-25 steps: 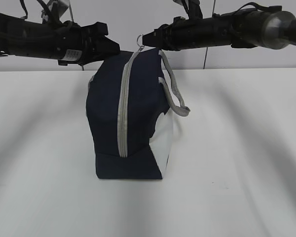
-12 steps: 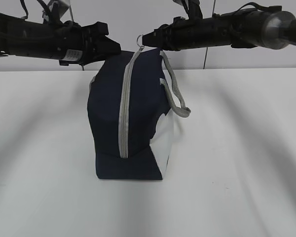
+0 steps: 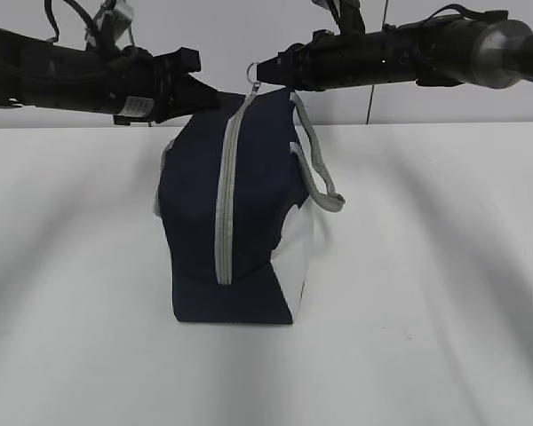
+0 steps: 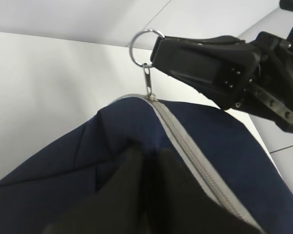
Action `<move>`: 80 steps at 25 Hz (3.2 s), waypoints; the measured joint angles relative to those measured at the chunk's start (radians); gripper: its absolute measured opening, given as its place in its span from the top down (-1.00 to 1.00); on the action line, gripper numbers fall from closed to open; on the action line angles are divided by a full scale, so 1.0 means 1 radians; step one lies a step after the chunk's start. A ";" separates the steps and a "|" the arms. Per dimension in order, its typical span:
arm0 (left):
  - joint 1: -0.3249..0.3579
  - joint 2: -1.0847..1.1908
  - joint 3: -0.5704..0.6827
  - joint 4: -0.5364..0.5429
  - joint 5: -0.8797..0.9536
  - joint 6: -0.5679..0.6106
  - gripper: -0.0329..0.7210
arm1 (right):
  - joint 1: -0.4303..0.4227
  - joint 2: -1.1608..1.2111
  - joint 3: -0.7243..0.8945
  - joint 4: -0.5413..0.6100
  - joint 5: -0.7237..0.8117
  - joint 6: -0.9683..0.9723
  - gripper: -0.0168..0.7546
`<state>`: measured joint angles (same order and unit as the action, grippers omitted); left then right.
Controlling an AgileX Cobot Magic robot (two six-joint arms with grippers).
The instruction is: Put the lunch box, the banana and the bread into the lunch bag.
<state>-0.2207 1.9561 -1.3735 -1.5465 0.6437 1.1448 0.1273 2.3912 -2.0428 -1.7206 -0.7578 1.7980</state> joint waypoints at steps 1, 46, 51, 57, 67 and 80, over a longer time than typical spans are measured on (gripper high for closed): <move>0.000 0.000 0.000 0.000 0.000 0.000 0.80 | 0.000 0.000 0.000 0.000 0.000 0.000 1.00; -0.001 -0.064 0.000 0.110 0.168 0.122 0.89 | 0.000 0.079 -0.004 0.050 -0.017 0.092 1.00; 0.000 -0.064 0.000 0.113 0.170 0.136 0.89 | 0.000 0.112 -0.006 0.057 -0.017 0.093 1.00; 0.000 -0.064 0.000 0.123 0.165 0.148 0.89 | 0.000 0.152 -0.006 0.068 -0.023 0.097 1.00; -0.001 -0.064 0.000 0.119 0.145 0.150 0.86 | 0.000 0.169 -0.126 0.021 -0.041 0.141 0.81; 0.033 -0.082 0.000 0.276 0.061 -0.025 -0.32 | -0.006 -0.094 -0.068 -0.156 -0.085 0.256 -0.53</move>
<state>-0.1876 1.8739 -1.3735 -1.2708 0.7049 1.1196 0.1213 2.2974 -2.1107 -1.8764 -0.8429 2.0541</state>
